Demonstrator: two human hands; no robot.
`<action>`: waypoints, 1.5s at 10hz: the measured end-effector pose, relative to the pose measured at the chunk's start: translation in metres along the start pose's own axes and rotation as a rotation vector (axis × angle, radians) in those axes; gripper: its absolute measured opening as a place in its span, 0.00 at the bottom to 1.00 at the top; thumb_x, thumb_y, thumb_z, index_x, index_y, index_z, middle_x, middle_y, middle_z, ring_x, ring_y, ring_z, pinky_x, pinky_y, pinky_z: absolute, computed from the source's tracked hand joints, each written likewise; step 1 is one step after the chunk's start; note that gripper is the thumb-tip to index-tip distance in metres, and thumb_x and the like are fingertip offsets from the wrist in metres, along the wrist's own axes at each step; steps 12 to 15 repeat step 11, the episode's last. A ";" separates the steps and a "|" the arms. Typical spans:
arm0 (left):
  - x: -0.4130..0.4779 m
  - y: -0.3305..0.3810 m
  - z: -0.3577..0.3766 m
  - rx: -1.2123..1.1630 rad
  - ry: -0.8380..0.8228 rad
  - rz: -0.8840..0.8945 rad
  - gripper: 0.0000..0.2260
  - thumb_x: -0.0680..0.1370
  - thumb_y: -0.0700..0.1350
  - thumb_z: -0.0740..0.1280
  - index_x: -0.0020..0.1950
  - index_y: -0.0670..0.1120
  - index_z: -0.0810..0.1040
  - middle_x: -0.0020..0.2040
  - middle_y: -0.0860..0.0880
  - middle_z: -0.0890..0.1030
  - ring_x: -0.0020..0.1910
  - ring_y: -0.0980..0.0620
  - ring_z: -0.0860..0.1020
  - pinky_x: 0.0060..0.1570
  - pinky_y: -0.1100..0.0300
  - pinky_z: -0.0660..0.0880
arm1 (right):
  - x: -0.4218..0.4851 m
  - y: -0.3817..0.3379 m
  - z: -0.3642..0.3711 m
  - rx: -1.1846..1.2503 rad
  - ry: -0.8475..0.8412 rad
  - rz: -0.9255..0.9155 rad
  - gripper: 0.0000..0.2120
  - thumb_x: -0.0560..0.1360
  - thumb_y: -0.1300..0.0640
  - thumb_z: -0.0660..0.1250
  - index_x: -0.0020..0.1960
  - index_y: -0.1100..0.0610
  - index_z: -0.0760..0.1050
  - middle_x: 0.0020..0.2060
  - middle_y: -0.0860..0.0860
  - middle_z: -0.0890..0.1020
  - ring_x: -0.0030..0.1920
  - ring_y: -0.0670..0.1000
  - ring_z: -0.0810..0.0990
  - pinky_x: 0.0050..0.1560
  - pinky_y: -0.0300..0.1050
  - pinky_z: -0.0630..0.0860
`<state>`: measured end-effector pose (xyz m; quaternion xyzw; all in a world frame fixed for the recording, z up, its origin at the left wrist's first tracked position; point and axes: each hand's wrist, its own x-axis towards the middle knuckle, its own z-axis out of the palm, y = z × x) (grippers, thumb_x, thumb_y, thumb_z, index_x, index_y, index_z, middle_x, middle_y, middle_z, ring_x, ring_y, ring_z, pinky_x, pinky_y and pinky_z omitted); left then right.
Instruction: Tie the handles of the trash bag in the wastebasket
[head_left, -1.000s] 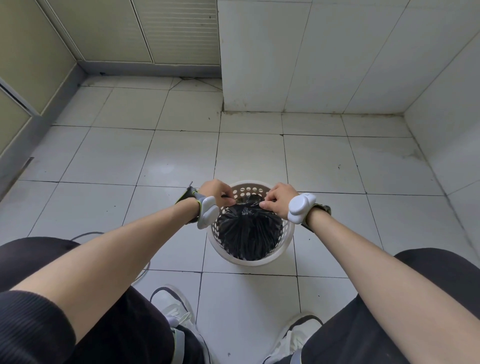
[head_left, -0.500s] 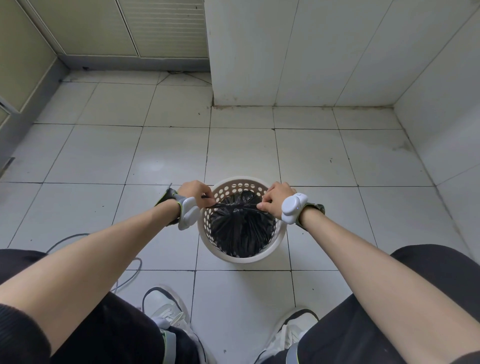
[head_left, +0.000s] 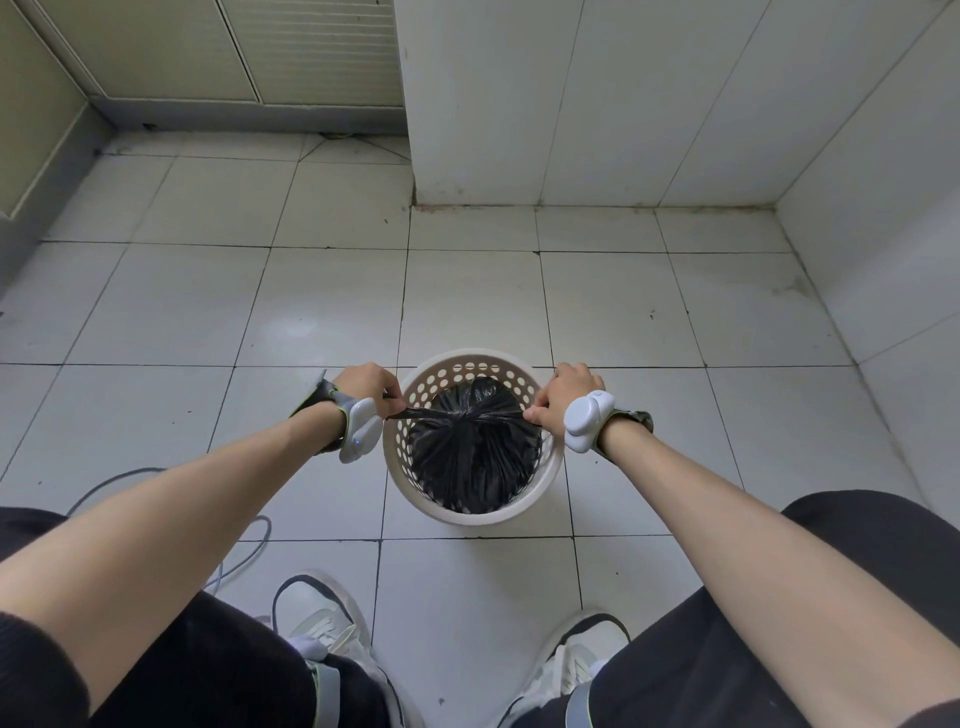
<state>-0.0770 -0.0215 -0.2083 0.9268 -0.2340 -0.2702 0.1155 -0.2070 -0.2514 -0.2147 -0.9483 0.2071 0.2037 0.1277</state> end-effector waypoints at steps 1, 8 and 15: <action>0.001 0.001 0.002 0.008 0.009 -0.027 0.05 0.72 0.42 0.68 0.43 0.43 0.83 0.36 0.48 0.79 0.39 0.48 0.75 0.38 0.61 0.69 | 0.001 0.005 0.005 -0.018 -0.019 0.021 0.13 0.73 0.42 0.63 0.44 0.47 0.83 0.57 0.54 0.74 0.62 0.56 0.67 0.59 0.47 0.65; -0.006 0.007 -0.002 0.120 -0.059 -0.088 0.08 0.74 0.41 0.65 0.47 0.40 0.83 0.39 0.45 0.79 0.39 0.47 0.73 0.40 0.60 0.68 | 0.002 0.018 0.013 -0.161 0.004 0.066 0.17 0.74 0.42 0.59 0.50 0.50 0.82 0.57 0.53 0.75 0.61 0.55 0.68 0.56 0.47 0.65; -0.036 0.040 -0.037 0.200 -0.043 -0.060 0.05 0.78 0.46 0.59 0.44 0.49 0.73 0.46 0.45 0.77 0.44 0.47 0.72 0.45 0.59 0.68 | -0.018 0.008 -0.033 -0.106 -0.163 0.006 0.20 0.75 0.47 0.61 0.61 0.59 0.76 0.57 0.56 0.82 0.59 0.57 0.79 0.55 0.45 0.76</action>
